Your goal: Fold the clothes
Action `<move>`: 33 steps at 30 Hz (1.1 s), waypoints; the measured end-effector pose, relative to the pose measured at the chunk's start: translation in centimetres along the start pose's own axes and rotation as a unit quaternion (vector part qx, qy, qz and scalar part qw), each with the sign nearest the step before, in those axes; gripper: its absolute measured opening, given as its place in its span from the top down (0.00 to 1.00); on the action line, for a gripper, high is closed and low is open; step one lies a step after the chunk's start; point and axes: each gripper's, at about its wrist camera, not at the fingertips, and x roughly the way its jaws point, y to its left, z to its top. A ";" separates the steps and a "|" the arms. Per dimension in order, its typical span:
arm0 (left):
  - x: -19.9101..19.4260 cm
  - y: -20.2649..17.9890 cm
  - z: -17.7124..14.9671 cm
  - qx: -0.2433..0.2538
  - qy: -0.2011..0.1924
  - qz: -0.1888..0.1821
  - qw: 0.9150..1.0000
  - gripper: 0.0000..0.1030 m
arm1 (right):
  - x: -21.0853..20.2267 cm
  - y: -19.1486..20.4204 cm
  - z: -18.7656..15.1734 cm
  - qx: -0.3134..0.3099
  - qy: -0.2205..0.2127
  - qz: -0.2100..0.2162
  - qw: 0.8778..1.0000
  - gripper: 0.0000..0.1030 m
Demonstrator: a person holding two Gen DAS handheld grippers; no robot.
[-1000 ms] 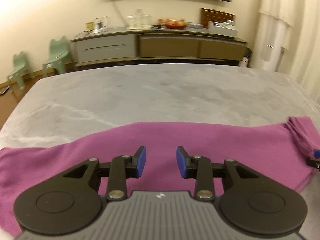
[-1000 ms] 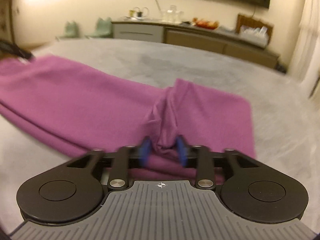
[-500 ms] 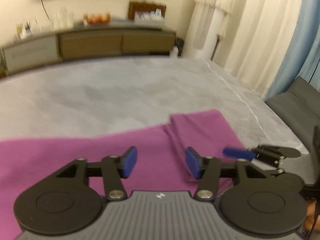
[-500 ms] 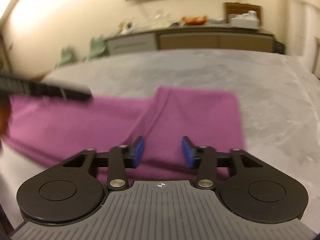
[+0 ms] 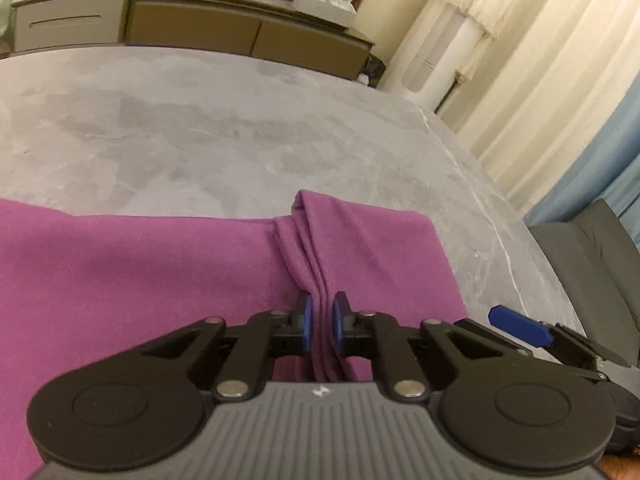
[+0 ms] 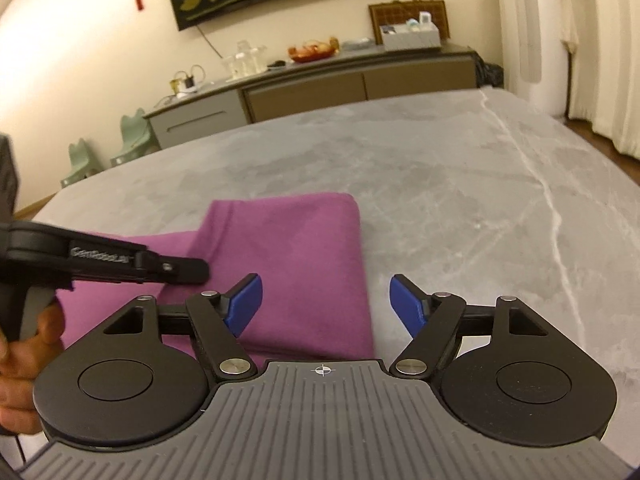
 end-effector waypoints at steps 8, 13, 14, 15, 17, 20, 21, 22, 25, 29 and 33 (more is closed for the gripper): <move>-2.5 1.2 -1.9 -0.013 -0.015 0.061 0.998 0.89 | 0.1 0.2 -0.5 -0.002 0.015 0.019 1.000 0.20; -2.8 1.8 -2.0 -0.012 -0.011 0.080 0.997 0.77 | 1.3 0.4 -1.2 0.000 0.041 0.027 0.999 0.22; -3.7 1.5 -1.9 -0.007 -0.022 0.088 0.996 0.70 | 1.4 0.5 -1.3 -0.005 0.040 0.025 0.999 0.24; -4.6 1.1 -1.6 0.003 -0.037 0.098 0.994 0.65 | 1.4 0.6 -1.4 -0.011 0.039 0.024 0.999 0.28; -6.3 -0.1 -0.8 0.031 -0.067 0.113 0.991 0.51 | 1.3 0.8 -1.5 -0.021 0.035 0.023 0.999 0.54; -7.1 -2.8 0.7 0.079 -0.071 0.094 0.990 0.28 | 0.2 1.4 -1.3 -0.041 0.016 0.029 0.999 0.75; -6.6 -3.6 1.2 0.089 -0.061 0.080 0.991 0.23 | -0.3 1.7 -1.2 -0.049 0.004 0.030 0.998 0.83; -6.1 -4.3 1.6 0.098 -0.051 0.065 0.992 0.23 | -0.9 2.1 -1.1 -0.054 -0.008 0.033 0.998 0.84; -4.4 -5.5 2.6 0.102 -0.031 0.028 0.994 0.23 | -2.6 3.2 -1.0 -0.073 -0.044 0.060 0.995 0.85; -2.5 -5.3 3.0 0.086 -0.001 -0.012 0.996 0.23 | -3.8 5.3 -1.5 -0.114 -0.076 0.095 0.986 0.86; -1.9 -3.6 2.5 0.084 0.022 -0.012 0.996 0.83 | -4.2 7.3 -1.9 -0.149 -0.087 0.126 0.977 0.86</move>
